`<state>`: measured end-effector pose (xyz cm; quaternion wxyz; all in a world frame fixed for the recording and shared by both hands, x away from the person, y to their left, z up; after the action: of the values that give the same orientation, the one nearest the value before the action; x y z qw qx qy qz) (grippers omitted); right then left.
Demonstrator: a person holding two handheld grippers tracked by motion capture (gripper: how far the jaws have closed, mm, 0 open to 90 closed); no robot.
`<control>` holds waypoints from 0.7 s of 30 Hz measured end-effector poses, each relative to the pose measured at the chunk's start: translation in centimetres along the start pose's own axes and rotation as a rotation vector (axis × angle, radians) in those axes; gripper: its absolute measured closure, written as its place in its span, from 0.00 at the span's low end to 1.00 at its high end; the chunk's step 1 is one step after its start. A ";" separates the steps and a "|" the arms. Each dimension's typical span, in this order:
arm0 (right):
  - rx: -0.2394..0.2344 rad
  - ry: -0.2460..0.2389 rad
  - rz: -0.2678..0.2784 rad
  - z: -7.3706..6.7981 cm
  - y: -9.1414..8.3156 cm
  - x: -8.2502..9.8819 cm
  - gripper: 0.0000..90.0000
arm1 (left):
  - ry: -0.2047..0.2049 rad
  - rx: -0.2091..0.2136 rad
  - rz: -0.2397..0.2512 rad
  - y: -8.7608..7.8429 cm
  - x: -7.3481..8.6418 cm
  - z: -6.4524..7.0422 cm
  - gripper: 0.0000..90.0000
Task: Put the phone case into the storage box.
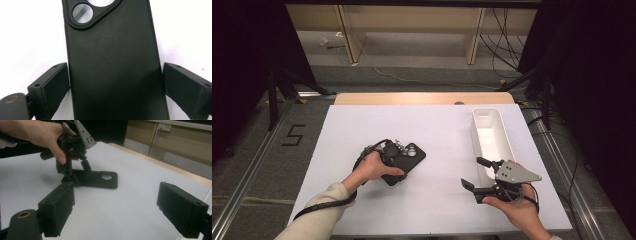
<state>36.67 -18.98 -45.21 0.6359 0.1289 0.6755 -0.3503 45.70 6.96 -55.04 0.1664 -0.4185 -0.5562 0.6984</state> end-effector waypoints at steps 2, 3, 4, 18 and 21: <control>0.000 -0.001 0.000 0.0 0.0 0.0 0.18 | -0.003 0.000 0.001 0.0 0.0 0.0 0.10; 0.000 -0.001 -0.001 0.0 0.0 0.0 0.18 | -0.006 0.000 0.002 0.0 0.0 0.0 0.10; -0.002 -0.003 -0.002 0.0 0.0 0.0 0.18 | -0.008 -0.001 0.003 0.0 0.0 0.0 0.11; -0.003 -0.001 0.001 0.0 0.0 0.0 0.18 | -0.020 -0.007 0.020 -0.2 0.1 0.1 0.14; -0.003 0.000 0.001 0.0 0.0 0.0 0.18 | -0.023 -0.006 0.027 -0.2 0.2 0.2 0.15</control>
<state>36.64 -18.97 -45.19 0.6363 0.1282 0.6759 -0.3491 45.42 7.03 -54.91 0.1493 -0.4184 -0.5547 0.7035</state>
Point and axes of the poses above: each handheld gripper's, and its own axes: y roughly forward along the jaws, x roughly out of its underside, z roughly to its right, the point moved 8 cm from there along y, roughly forward along the jaws, and after that the axes turned 1 degree about x, right-handed, at the moved point
